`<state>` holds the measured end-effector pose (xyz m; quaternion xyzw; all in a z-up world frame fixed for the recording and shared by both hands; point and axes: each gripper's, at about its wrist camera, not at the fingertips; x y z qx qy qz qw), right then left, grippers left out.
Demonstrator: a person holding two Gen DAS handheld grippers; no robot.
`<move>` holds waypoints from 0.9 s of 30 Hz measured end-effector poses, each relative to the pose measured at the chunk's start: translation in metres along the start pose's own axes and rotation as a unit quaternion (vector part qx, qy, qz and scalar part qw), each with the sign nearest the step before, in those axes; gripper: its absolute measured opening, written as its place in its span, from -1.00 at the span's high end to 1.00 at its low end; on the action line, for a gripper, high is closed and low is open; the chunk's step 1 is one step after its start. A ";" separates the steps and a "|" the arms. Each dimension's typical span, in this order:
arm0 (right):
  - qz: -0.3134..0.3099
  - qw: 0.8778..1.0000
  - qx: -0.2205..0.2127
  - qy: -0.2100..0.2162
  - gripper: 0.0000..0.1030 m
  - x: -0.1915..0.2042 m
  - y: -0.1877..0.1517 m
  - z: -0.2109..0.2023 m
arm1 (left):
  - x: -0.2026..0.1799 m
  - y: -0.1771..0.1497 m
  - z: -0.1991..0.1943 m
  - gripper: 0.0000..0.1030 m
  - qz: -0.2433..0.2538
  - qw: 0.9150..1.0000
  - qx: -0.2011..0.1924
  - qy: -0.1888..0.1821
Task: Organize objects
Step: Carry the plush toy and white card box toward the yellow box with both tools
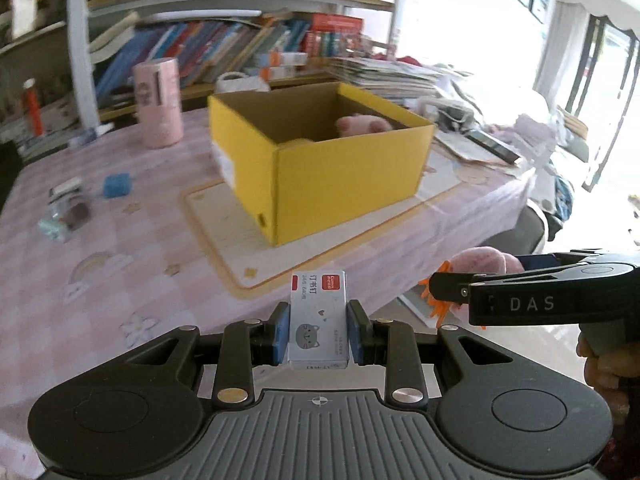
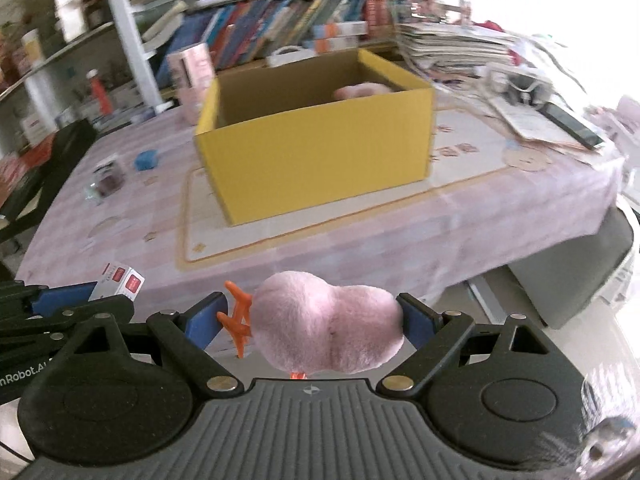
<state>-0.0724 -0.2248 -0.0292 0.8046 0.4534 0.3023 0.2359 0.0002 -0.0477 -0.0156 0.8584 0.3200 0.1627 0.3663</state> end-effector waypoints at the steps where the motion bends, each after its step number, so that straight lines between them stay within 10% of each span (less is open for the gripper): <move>1: 0.005 1.000 -0.001 -0.004 -0.74 -0.004 0.002 0.000 | -0.002 0.003 0.003 0.46 0.004 1.000 0.000 -0.003; 15: 0.008 1.000 -0.017 0.000 -0.74 -0.025 0.048 0.020 | -0.004 0.045 0.023 0.46 0.017 0.999 -0.038 0.021; 27: 0.001 0.991 -0.118 0.057 -0.74 -0.034 0.137 0.029 | 0.005 0.114 0.046 0.46 0.024 0.993 -0.096 0.064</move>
Point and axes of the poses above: each gripper's, at about its wrist camera, not at the fingertips, and z roughly the way its jaws point, x to its left, y to its top, and after that the axes turned 11 degrees about z, right-handed
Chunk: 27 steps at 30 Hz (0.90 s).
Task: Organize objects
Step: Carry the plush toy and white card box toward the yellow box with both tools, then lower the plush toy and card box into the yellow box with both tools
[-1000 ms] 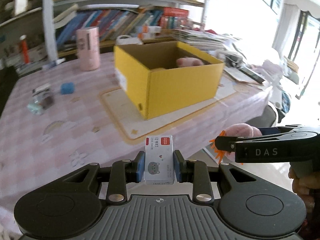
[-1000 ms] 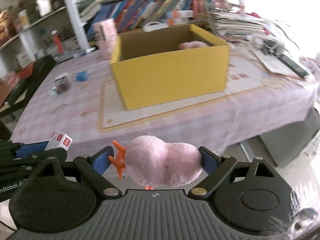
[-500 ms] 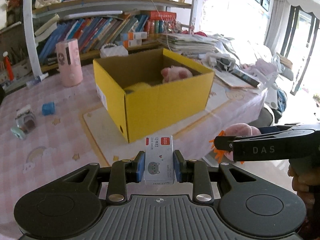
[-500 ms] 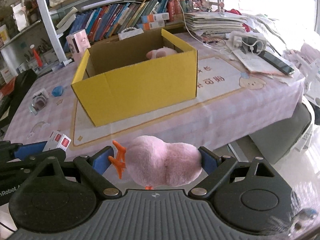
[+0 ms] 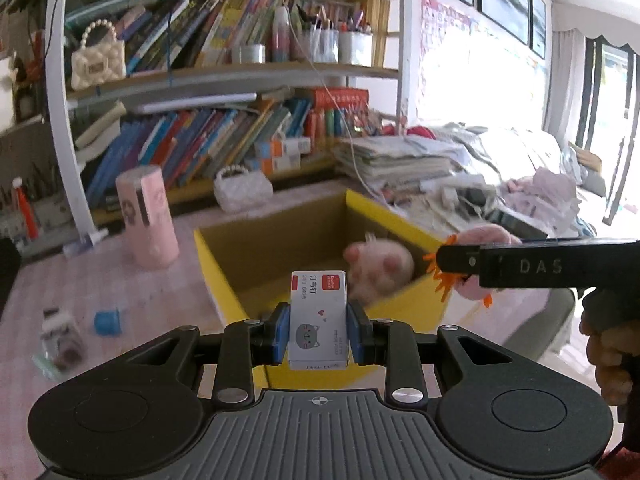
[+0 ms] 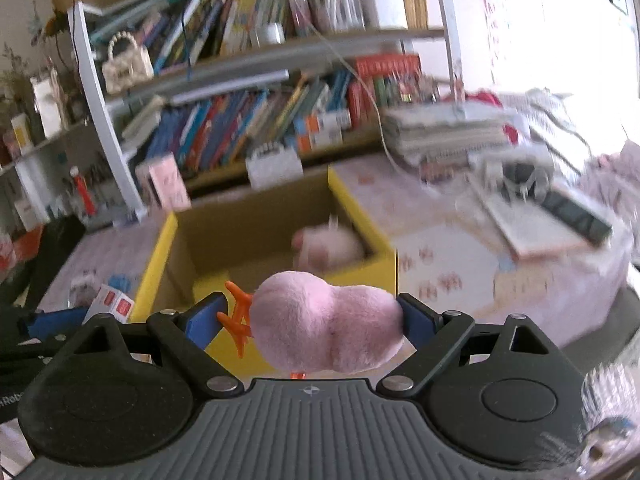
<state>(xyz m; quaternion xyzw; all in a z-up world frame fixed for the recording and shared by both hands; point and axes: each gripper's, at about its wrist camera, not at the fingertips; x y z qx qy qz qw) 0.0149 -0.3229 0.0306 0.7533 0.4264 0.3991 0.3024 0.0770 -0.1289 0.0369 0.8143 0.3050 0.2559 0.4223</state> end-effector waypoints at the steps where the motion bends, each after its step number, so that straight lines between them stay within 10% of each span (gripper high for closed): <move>1: -0.002 1.000 -0.006 0.005 -0.74 -0.001 0.008 0.004 | -0.001 0.006 0.006 0.46 0.000 1.000 -0.003 0.003; 13: -0.018 0.999 -0.001 0.051 -0.74 -0.016 0.067 0.065 | -0.023 0.033 0.081 0.46 -0.002 1.000 0.031 0.001; 27: -0.052 0.986 0.102 0.120 -0.74 -0.014 0.088 0.151 | -0.030 0.031 0.139 0.45 -0.024 0.995 0.099 -0.008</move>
Point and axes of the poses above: each gripper's, at about its wrist camera, not at the fingertips, and z roughly the way its jaws point, x to its left, y to its top, and after that the axes turned 11 degrees about z, right-handed
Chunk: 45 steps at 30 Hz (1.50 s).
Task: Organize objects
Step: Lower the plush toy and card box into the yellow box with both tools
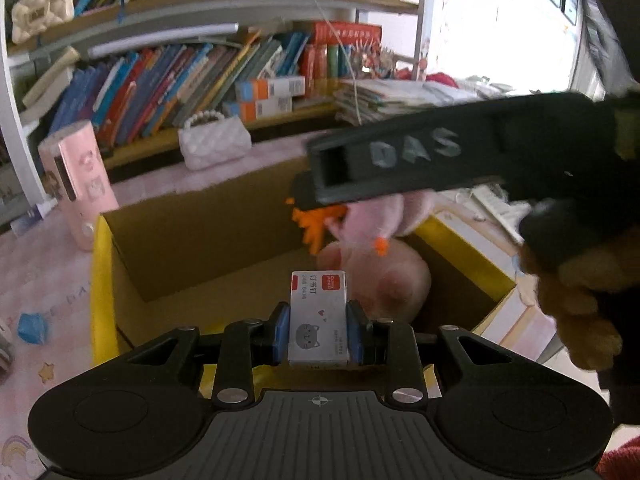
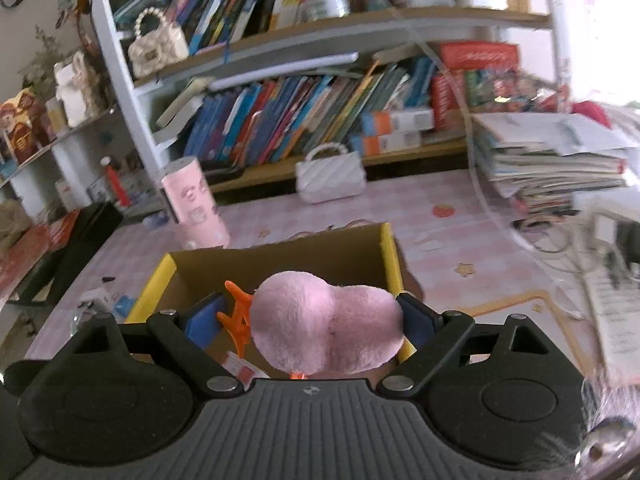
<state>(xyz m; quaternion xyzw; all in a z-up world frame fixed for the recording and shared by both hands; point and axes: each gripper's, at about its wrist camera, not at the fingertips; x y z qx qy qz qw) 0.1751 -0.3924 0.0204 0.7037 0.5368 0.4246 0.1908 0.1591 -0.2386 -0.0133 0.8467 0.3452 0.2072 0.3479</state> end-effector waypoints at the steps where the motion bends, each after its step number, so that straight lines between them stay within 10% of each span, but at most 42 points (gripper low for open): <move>1: 0.000 1.000 0.012 0.005 -0.74 -0.001 0.003 0.007 | 0.000 0.000 0.002 0.45 -0.001 1.000 0.003 0.000; 23: -0.121 0.988 0.098 -0.011 -0.74 0.017 0.005 0.077 | 0.010 -0.005 0.006 0.20 -0.020 1.000 0.003 0.021; 30: -0.130 0.987 0.090 0.000 -0.75 0.022 0.003 0.074 | 0.015 -0.008 -0.013 -0.42 -0.025 0.999 -0.026 0.041; 45: -0.047 0.998 -0.018 -0.038 -0.82 0.024 0.002 0.006 | 0.034 -0.026 -0.068 -0.68 -0.058 0.991 -0.083 0.088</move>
Point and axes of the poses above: each gripper's, at about its wrist camera, not at the fingertips, and z roughly the way its jaws point, x to its left, y to its top, and after that the axes turned 11 degrees about z, right-handed
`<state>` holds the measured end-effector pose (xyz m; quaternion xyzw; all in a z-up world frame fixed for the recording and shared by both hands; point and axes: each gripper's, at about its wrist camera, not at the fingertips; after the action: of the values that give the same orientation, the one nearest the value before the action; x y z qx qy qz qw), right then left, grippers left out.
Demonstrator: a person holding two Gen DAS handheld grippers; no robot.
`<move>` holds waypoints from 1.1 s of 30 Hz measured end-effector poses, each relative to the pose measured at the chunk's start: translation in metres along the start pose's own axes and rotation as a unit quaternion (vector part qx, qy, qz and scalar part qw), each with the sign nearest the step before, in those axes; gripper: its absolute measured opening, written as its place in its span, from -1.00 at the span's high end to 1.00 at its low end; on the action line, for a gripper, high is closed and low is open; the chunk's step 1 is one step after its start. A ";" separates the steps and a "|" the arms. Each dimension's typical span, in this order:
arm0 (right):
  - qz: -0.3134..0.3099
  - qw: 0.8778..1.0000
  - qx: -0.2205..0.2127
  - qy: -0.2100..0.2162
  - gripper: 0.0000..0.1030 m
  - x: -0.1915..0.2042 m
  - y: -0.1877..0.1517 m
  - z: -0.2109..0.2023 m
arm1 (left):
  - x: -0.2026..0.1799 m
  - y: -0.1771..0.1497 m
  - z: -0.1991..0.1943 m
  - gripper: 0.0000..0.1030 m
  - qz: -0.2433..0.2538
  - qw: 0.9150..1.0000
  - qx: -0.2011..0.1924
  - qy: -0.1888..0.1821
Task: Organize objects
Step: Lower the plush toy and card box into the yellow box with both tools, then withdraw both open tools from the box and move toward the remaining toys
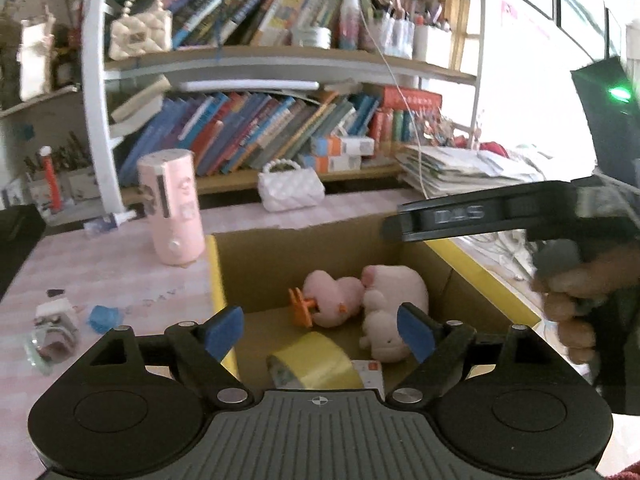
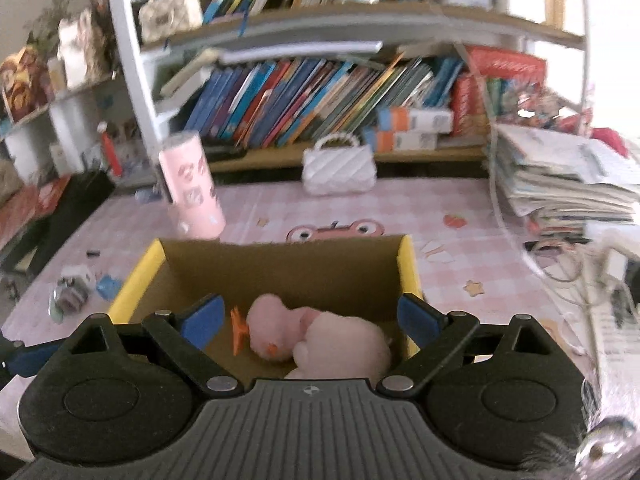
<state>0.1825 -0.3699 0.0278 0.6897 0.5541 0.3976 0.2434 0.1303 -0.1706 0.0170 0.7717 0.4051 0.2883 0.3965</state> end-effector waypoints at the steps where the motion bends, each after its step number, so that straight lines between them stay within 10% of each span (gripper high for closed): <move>1: 0.002 1.000 -0.012 -0.004 -0.82 0.001 -0.002 -0.008 | 0.002 -0.001 -0.004 -0.68 -0.003 1.000 -0.003 0.002; 14: 0.031 0.993 -0.084 -0.081 -0.82 0.011 -0.046 -0.087 | 0.022 -0.031 -0.047 -0.69 -0.019 1.000 -0.014 -0.001; 23: 0.042 0.987 -0.038 -0.152 -0.81 0.034 -0.118 -0.101 | 0.030 -0.068 -0.068 -0.69 -0.012 0.999 0.036 0.036; 33: 0.027 0.990 0.001 -0.140 -0.81 0.073 -0.167 -0.116 | 0.033 -0.095 -0.093 -0.70 0.012 0.998 0.066 0.021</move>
<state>-0.0024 -0.2677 -0.0158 0.7534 0.4961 0.3029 0.3073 0.0380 -0.0730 -0.0108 0.7946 0.4221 0.2822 0.3329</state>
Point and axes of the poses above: each gripper's, at about its wrist camera, not at the fingertips, and z roughly the way its jaws point, x to its left, y to its top, and after that the axes turned 11 degrees about z, right-handed
